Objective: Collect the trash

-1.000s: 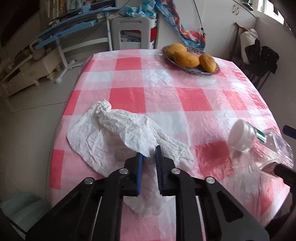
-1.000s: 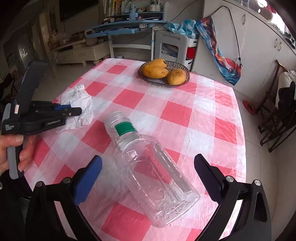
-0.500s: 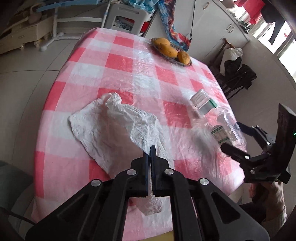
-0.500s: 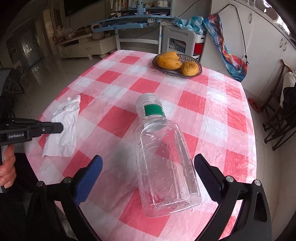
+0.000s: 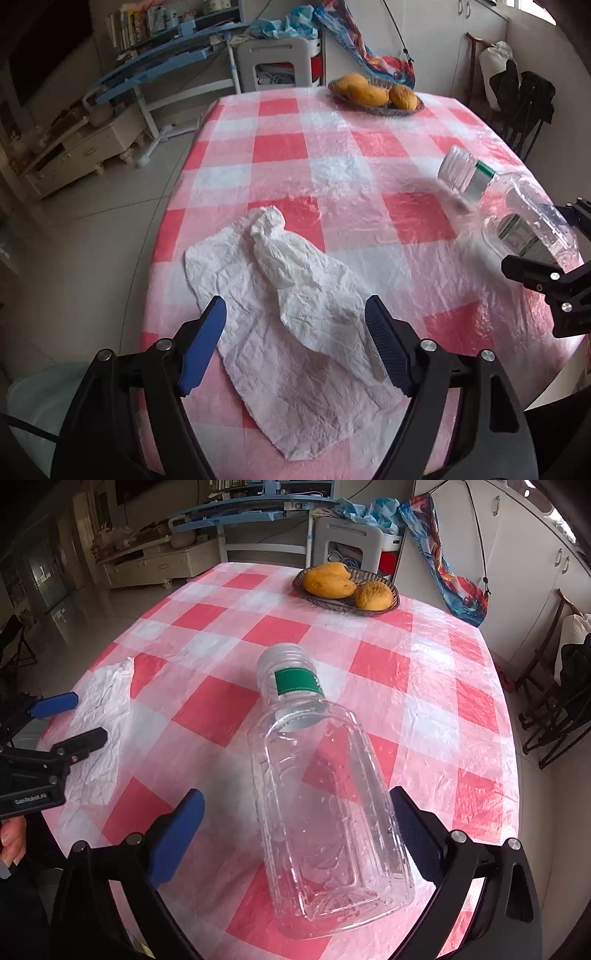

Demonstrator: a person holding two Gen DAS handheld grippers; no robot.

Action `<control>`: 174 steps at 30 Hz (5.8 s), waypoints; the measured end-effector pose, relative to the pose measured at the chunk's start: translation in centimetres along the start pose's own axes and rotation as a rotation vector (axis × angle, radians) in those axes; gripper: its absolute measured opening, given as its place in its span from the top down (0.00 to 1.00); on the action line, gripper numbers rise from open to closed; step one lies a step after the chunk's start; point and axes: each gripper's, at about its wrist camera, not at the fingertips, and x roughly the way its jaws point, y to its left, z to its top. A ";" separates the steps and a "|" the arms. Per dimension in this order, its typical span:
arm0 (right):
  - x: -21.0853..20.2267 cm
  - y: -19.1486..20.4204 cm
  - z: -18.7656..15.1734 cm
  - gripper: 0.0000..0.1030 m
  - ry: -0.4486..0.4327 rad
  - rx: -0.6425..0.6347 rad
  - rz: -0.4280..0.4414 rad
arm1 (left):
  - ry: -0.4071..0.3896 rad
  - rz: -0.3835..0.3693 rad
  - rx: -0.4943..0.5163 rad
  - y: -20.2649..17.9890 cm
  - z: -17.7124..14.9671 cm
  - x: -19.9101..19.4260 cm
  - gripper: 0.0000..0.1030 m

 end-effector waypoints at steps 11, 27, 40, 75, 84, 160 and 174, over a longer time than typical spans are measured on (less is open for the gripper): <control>0.7 0.6 -0.5 0.46 0.030 0.013 0.069 | -0.041 -0.057 0.015 -1.7 -0.8 -0.4 0.73; -1.1 0.6 -1.1 0.46 -0.017 0.078 0.149 | -0.163 -0.162 0.007 -2.6 -2.6 -5.1 0.97; -3.7 0.1 -2.6 0.46 -0.076 0.134 0.184 | -0.238 -0.218 -0.015 -2.4 -4.6 -8.2 0.97; -10.1 4.5 -11.7 0.46 -0.178 0.234 0.314 | -0.210 -0.377 0.090 -5.4 -12.0 -12.7 0.97; -11.6 5.4 -14.6 0.46 -0.156 0.272 0.301 | -0.109 -0.426 0.173 -7.4 -14.1 -12.4 0.81; -13.3 7.6 -15.3 0.07 -0.407 0.287 -0.262 | -0.366 -0.035 -0.142 0.3 -12.5 -14.8 0.07; -13.0 7.7 -15.3 0.07 -0.399 0.286 -0.257 | -0.374 -0.040 -0.130 0.1 -12.6 -15.0 0.07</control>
